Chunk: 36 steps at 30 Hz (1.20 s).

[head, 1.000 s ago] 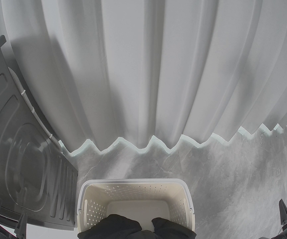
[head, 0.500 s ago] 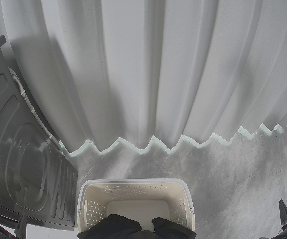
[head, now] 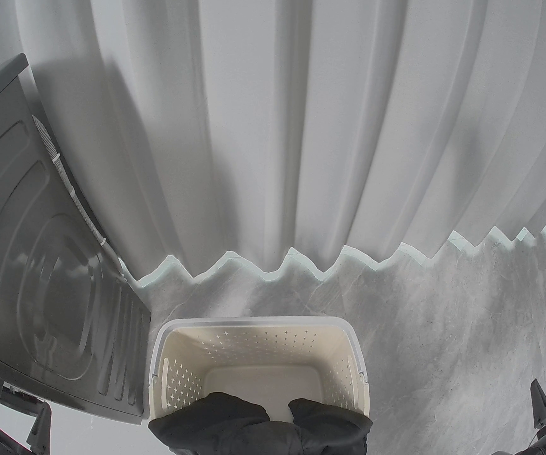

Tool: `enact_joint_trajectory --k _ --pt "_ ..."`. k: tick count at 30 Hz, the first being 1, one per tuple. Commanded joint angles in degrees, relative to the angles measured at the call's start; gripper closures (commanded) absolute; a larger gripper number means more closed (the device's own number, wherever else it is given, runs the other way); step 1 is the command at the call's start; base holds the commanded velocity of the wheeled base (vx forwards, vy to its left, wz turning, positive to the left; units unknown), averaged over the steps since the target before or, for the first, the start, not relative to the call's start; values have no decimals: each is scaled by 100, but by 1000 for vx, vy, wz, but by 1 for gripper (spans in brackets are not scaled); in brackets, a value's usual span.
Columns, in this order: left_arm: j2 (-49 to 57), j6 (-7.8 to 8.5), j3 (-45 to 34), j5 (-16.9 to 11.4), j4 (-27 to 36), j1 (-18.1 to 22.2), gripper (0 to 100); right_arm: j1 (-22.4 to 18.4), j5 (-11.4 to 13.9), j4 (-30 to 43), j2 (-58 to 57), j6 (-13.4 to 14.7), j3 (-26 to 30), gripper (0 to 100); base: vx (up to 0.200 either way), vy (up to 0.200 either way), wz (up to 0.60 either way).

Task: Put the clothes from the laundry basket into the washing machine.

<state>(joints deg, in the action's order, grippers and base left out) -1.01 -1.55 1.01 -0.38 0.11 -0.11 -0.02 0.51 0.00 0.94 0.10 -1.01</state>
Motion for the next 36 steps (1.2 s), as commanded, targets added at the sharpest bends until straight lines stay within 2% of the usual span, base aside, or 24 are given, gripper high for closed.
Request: enact_joint_trajectory --k 1,32,36 --pt "101 -3 -92 -6 -2 2 0 2 2 0 -94 -1 101 0 -200 0 0" --pt "101 -12 -92 3 -2 11 0 2 2 0 -94 -1 101 0 -200 0 0" --pt "101 -12 -92 3 -11 11 0 2 2 0 -94 -1 101 0 0 0 0"
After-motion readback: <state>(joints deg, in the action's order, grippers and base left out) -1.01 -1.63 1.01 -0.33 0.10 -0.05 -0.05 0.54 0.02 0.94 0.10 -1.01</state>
